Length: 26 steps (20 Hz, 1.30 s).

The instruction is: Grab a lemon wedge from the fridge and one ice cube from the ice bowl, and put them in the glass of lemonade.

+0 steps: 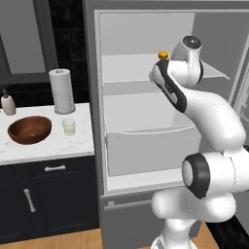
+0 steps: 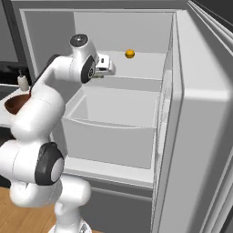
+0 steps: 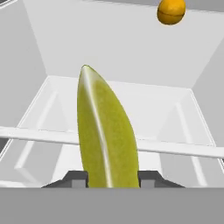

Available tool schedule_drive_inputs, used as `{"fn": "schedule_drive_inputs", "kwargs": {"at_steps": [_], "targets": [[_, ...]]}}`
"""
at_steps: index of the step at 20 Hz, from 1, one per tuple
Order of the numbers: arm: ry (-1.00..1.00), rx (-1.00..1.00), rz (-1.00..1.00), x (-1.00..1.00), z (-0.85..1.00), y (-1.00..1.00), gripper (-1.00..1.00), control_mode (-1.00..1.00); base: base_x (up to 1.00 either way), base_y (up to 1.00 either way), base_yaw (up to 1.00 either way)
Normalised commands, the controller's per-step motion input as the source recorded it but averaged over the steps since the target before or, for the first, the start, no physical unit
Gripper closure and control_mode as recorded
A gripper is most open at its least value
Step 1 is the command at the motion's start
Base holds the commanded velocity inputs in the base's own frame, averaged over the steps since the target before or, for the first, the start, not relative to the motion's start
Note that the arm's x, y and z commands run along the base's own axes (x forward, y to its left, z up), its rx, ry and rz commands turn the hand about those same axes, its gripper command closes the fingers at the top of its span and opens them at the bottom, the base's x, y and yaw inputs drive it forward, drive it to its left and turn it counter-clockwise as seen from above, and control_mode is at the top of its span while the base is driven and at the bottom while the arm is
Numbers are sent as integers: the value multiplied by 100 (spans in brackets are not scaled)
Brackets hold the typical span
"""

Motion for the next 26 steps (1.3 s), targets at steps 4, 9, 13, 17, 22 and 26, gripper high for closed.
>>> {"fn": "schedule_drive_inputs", "kwargs": {"at_steps": [4,9,13,17,22,26], "targets": [[0,0,0,-100,0,0,100,-100,0,0,0],[6,0,0,-100,-8,0,100,-100,0,0,0],[14,0,0,-100,-32,0,100,-100,0,0,0],[23,-3,0,-100,-53,0,100,-100,0,0,0],[27,-6,0,-100,-66,4,100,-100,0,0,0],[12,-4,0,-50,-37,19,100,100,-45,36,0]]}}
